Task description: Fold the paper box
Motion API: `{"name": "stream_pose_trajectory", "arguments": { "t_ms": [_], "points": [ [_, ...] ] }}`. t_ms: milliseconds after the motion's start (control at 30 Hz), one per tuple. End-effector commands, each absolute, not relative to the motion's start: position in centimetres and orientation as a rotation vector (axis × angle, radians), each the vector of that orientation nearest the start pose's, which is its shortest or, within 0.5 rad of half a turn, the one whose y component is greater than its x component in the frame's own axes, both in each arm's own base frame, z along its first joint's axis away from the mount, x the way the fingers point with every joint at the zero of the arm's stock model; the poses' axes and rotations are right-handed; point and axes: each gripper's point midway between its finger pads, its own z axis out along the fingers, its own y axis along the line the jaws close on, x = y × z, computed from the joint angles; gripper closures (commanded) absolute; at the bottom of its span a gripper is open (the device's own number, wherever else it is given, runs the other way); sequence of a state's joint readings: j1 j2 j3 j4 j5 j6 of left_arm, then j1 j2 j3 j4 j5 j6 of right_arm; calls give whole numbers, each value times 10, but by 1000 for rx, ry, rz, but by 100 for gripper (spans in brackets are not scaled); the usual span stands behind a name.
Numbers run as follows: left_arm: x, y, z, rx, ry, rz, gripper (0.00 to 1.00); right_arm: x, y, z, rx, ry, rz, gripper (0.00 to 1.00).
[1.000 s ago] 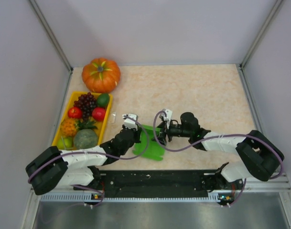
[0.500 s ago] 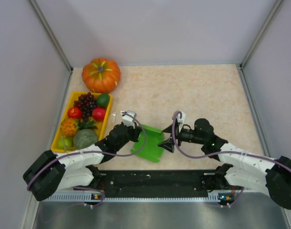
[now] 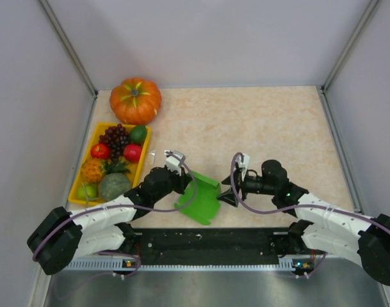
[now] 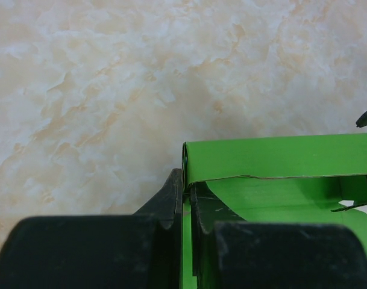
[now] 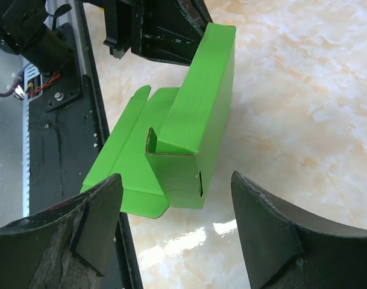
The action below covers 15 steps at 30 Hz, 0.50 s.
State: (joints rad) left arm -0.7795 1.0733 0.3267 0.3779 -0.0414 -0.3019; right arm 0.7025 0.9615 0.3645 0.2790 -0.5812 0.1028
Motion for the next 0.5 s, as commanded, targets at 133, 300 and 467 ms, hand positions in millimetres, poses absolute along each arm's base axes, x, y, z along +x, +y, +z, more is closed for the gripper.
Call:
{"name": "stream_pose_trajectory", "arguments": {
  "t_ms": [133, 300, 467],
  "points": [
    [228, -247, 111, 500, 1893, -745, 100, 164, 280, 135, -1054, 1661, 1113, 39],
    [226, -250, 109, 513, 1896, -763, 100, 171, 288, 128, -1048, 1663, 1087, 45],
    [227, -252, 110, 517, 1905, -768, 100, 177, 296, 129, -1020, 1652, 1034, 59]
  ]
}}
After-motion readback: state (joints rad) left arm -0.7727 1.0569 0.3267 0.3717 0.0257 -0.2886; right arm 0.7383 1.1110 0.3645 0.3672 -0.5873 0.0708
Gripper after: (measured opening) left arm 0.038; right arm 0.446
